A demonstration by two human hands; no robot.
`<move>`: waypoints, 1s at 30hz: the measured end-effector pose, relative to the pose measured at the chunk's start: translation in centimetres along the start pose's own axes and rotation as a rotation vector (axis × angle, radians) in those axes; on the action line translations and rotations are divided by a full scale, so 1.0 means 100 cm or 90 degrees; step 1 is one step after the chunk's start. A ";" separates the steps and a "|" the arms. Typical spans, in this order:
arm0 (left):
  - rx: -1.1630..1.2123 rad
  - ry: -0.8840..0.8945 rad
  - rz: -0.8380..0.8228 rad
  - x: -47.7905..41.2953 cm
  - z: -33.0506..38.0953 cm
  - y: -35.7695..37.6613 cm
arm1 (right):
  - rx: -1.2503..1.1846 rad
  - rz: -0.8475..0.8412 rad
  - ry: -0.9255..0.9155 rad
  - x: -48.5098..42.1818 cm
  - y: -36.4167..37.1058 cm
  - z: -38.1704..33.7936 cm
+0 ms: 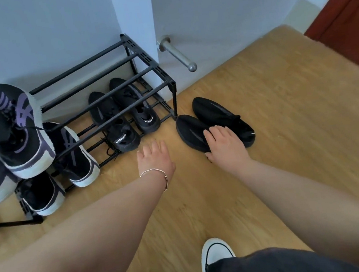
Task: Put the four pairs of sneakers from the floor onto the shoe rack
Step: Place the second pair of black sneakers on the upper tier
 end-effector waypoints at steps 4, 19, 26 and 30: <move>0.012 -0.020 -0.011 0.002 0.014 0.007 | 0.004 -0.020 0.051 0.029 0.003 0.038; 0.624 -0.215 -0.256 -0.061 0.053 0.035 | -0.493 -0.114 0.278 -0.035 0.042 0.154; 0.835 -0.181 -0.302 -0.090 0.093 0.061 | -0.603 -0.156 0.312 -0.073 0.060 0.153; 0.927 -0.211 -0.313 -0.094 0.111 0.076 | -0.652 -0.169 0.322 -0.082 0.069 0.157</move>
Point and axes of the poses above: each hand's wrist, its own x-axis away from the middle knuckle, its own y-axis out of the palm, z = x × y, the point moved 6 cm from there along -x, towards the middle knuckle, and after that the axes turned 11 degrees about -z, right-handed, at the moved point
